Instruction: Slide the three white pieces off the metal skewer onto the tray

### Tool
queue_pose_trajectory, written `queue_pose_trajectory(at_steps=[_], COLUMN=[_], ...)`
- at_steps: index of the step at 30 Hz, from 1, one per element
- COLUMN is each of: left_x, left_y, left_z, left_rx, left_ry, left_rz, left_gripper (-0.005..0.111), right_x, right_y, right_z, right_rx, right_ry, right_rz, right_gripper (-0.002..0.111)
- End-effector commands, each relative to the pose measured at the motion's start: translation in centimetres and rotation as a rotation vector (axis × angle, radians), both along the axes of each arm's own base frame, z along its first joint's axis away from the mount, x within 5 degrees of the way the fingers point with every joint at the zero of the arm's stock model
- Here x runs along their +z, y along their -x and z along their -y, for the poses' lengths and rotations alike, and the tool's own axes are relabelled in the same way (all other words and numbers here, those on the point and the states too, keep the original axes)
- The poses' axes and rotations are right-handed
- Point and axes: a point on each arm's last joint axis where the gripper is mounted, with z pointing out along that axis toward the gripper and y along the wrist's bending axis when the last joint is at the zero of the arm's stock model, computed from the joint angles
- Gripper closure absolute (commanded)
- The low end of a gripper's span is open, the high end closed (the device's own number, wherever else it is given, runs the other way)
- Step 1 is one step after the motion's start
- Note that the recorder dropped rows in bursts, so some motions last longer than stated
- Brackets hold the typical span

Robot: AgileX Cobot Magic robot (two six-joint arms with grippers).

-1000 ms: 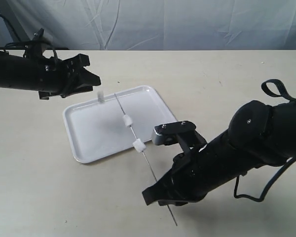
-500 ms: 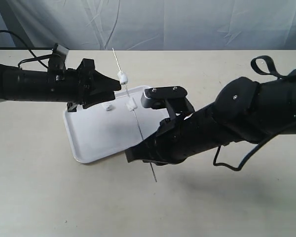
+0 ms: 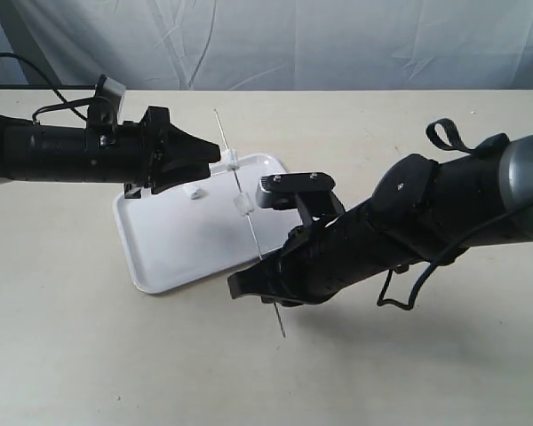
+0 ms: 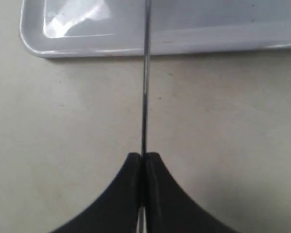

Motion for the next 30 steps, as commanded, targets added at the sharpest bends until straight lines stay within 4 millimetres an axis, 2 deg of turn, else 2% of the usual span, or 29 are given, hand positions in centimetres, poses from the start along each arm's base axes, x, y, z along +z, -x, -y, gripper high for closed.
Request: queue_pose_trajectory(at_steps=[1,18,21,26,30], left_x=[-0.3,-0.4,-0.4,-0.4,-0.5], left_y=[-0.2,-0.2,-0.3,-0.2,-0.3], left_z=[-0.1,-0.2,-0.2,-0.2,-0.2], left_rx=[0.027,0.037,0.040,0.038,0.041], left_ry=[-0.017,-0.030,-0.034,-0.032,-0.036], left_rz=[-0.003,-0.004,-0.004,-0.004,-0.005], left_gripper=[0.065,0.065,0.070,0.084,0.084], right_x=[0.0,1.1,1.1,1.1,1.1], right_y=[0.1,-0.1,-0.1,-0.1,0.0], right_z=[0.0,-1.1,-1.1,-1.1,-1.1], right_rx=[0.009,0.061,0.062,0.062,0.065], right_ry=[-0.009,-0.056,-0.057,-0.057,-0.057], right_rz=[-0.023,-0.050,-0.051,-0.051,-0.054], right_gripper=[0.109,0.109,0.109,0.109,0.109])
